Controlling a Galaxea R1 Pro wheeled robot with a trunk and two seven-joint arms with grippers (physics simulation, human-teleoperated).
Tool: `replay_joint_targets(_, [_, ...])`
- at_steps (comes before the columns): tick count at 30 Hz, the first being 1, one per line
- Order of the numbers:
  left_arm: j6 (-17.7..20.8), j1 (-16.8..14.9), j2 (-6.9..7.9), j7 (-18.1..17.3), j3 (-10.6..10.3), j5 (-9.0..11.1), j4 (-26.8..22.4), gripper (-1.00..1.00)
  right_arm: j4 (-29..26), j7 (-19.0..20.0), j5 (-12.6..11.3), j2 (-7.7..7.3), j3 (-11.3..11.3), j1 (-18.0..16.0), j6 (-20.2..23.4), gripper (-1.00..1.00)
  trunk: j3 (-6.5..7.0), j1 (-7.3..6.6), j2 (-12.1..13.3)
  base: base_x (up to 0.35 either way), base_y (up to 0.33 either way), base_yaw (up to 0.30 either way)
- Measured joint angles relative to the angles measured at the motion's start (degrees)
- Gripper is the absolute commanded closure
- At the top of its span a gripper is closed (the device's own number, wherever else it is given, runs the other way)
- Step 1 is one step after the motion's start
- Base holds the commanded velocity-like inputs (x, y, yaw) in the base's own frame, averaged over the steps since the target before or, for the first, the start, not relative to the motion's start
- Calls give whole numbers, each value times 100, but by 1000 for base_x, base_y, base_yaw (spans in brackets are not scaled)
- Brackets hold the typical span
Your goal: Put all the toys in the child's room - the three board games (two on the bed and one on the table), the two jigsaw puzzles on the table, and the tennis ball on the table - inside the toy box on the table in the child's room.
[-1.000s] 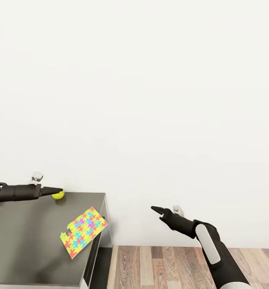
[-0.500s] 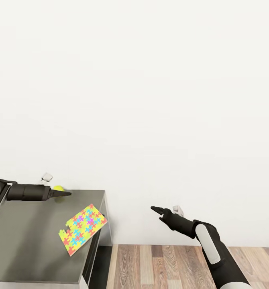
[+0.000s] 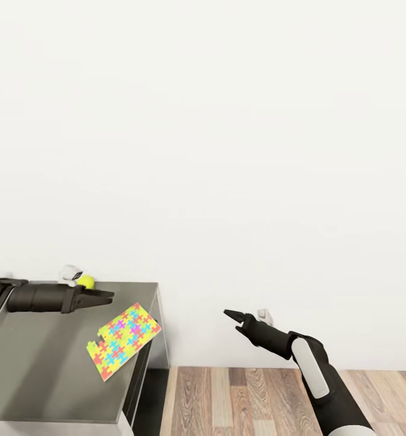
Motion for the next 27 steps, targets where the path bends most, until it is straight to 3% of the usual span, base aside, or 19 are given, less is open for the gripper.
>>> replay_joint_targets(6, [42, 88, 14, 0, 5, 114, -166, -100, -17, 63, 4, 92, 22, 0, -18, -100, -108, 132, -241, 0, 0, 0])
replay_joint_targets(10, [62, 105, 35, 0, 26, 243, -203, -100, -42, 85, 5, 200, 152, 0, -33, -100, -180, 220, -401, 0, 0, 0])
replay_joint_targets(12, [74, 110, 43, 0, 34, 380, -215, -100, -48, 96, 6, 238, 218, -2, -35, -100, -215, 264, -481, 0, 0, 0])
replay_joint_targets(15, [89, 120, 53, 0, 35, 884, -230, -100, -58, 185, 17, 369, 398, -22, -10, -100, -269, 330, -602, 0, 0, 0])
replay_joint_targets(19, [100, 164, 51, -1, 24, 1227, -286, -100, -61, 275, 29, 399, 653, -41, 10, -100, -324, 396, -724, 0, 0, 0])
replay_joint_targets(27, [105, 200, 32, -1, 74, 1507, -452, -100, -89, 321, 61, 382, 844, -60, 36, -100, -324, 396, -724, 0, 0, 0])
